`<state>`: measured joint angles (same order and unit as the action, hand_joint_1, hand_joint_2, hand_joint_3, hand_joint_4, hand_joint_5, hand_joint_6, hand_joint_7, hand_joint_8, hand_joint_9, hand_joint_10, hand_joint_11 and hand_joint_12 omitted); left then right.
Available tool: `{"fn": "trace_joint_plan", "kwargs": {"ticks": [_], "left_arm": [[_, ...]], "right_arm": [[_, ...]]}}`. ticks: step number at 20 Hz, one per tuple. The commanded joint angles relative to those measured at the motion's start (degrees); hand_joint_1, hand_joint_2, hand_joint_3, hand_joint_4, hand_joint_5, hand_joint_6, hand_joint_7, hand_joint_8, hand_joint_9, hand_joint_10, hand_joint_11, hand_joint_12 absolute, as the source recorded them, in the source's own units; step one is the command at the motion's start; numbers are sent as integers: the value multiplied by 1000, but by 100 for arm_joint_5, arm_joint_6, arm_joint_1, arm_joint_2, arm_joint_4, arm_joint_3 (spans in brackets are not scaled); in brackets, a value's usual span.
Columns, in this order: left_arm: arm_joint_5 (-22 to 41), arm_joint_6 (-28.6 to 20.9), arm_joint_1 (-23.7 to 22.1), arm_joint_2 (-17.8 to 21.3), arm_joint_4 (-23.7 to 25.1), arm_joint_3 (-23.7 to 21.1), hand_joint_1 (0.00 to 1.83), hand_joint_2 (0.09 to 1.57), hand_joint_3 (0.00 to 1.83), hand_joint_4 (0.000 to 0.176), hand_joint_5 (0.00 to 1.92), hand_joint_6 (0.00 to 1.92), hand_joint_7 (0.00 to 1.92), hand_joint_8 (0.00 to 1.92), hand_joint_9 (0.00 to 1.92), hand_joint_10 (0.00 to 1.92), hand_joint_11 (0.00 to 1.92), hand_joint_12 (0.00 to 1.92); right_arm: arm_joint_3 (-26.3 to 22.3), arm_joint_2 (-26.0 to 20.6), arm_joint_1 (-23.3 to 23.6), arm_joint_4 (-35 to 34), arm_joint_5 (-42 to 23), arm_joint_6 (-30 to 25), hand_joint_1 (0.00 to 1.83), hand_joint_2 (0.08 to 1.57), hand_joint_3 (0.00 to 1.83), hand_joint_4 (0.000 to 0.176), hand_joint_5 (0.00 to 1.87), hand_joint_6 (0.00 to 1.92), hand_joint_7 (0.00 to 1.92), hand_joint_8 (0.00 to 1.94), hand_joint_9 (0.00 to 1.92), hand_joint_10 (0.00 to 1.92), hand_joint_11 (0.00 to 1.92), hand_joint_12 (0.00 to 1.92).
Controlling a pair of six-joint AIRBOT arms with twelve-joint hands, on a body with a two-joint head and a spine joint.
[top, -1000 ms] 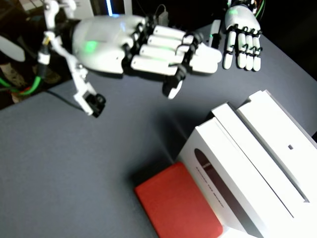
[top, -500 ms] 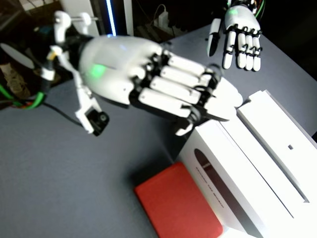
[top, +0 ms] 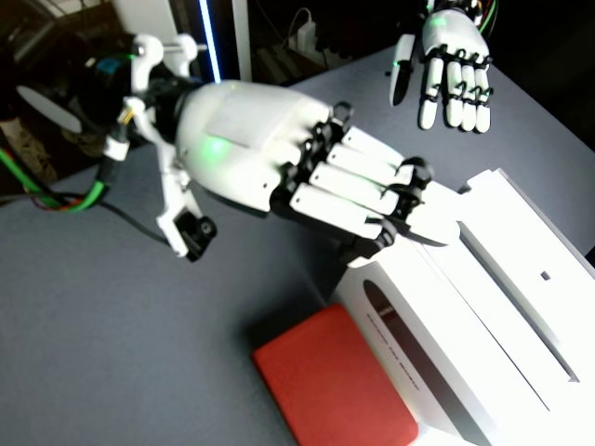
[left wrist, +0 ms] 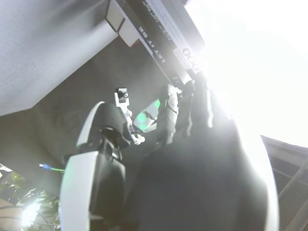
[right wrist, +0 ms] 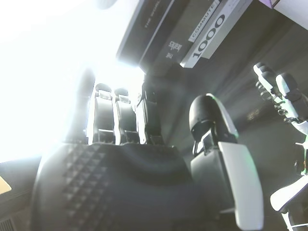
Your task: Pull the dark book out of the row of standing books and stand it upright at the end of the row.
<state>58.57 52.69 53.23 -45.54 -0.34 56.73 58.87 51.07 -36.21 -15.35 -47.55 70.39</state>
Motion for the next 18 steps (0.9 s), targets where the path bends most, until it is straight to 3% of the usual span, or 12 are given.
{"fn": "trace_joint_plan", "kwargs": {"ticks": [1,4,5,6,9,10,11,12,14,15,16,18], "left_arm": [[761,23,-44,-17,-11,-16,464,1391,0,34,178,2,0,0,0,0,0,0],[783,23,-19,-10,-45,-20,461,1391,1,33,177,2,0,0,0,0,0,0],[783,23,-18,-10,-46,-20,458,1388,0,32,171,0,0,0,0,0,0,0],[787,23,-11,-7,-53,-24,472,1387,0,39,167,0,0,0,0,0,0,0],[813,23,22,-1,-80,-29,519,1375,0,40,183,6,0,0,0,0,0,0],[821,23,30,0,-86,-29,502,1373,0,51,165,2,0,0,0,0,0,0],[824,23,36,0,-90,-30,502,1373,0,51,165,2,0,0,0,0,0,0],[832,23,45,0,-101,-30,485,1374,0,63,145,0,0,0,0,0,0,0],[853,23,64,5,-119,-33,481,1372,0,57,150,4,0,0,0,0,0,0],[861,23,71,9,-128,-35,499,1362,0,59,150,4,0,0,0,0,0,0],[866,23,76,13,-136,-37,499,1362,0,59,150,4,0,0,0,0,0,0],[883,23,85,17,-146,-40,488,1356,0,67,143,0,0,0,0,0,0,0]], "right_arm": [[-44,7,62,95,-610,3,122,1368,0,0,407,604,30,12,0,0,0,1921],[-212,-43,-78,132,-831,1,116,1366,0,0,418,615,38,15,0,0,0,1921],[-259,-72,-112,155,-873,-3,438,1336,0,0,577,648,72,19,0,0,0,1921],[-350,-130,-164,226,-965,-23,742,1311,18,126,607,1356,99,23,0,0,0,1921],[-460,-203,-265,398,-1087,-142,825,1311,6,141,619,1516,135,31,0,0,0,1921],[-495,-233,-308,458,-1122,-190,852,1306,0,117,637,1501,168,39,0,0,0,1921],[-521,-259,-339,494,-1150,-222,852,1306,0,117,637,1501,168,39,0,0,0,1921],[-572,-303,-396,543,-1198,-260,805,1318,3,164,609,1536,170,33,0,0,0,1921],[-631,-366,-520,658,-1301,-441,794,1320,3,176,603,1545,174,33,0,0,0,1921],[-644,-381,-577,706,-1330,-524,492,1333,5,0,575,1022,166,21,0,0,0,1921],[-658,-390,-614,728,-1352,-563,492,1333,5,0,575,1022,166,21,0,0,0,1921],[-696,-407,-705,774,-1386,-637,316,1354,3,0,666,604,152,5,0,0,0,1921]]}}
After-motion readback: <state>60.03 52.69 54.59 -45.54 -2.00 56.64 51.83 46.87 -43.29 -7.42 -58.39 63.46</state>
